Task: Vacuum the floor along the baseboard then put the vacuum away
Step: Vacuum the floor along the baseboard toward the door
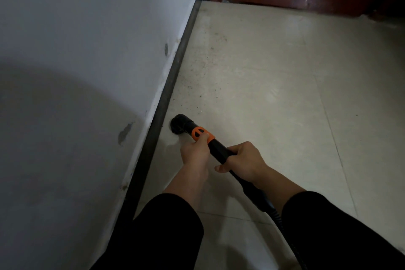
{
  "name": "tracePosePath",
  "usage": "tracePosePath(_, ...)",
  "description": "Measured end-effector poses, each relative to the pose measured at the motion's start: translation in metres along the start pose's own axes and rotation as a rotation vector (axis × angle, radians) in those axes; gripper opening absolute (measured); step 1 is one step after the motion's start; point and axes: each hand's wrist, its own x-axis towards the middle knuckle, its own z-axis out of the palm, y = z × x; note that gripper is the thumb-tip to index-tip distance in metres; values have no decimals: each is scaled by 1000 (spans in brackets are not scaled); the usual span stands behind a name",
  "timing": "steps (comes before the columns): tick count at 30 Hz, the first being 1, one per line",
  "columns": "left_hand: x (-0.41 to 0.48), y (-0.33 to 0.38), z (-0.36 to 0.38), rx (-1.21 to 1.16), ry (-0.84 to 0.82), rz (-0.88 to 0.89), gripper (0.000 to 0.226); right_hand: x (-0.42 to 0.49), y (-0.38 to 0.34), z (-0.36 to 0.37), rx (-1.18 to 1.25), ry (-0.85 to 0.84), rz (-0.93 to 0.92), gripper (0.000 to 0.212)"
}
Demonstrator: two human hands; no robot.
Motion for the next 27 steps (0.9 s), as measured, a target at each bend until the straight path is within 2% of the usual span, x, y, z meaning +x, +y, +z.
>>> tracePosePath(17, 27, -4, -14, 16, 16, 15, 32, 11, -11, 10, -38, -68, -13, 28)
tracePosePath(22, 36, -6, -10, 29, 34, 16, 29, 17, -6, 14, -74, -25, -80, 34)
tracePosePath(27, 55, -3, -8, 31, -1, 37, 28, 31, -8, 20, -77, 28, -125, 28)
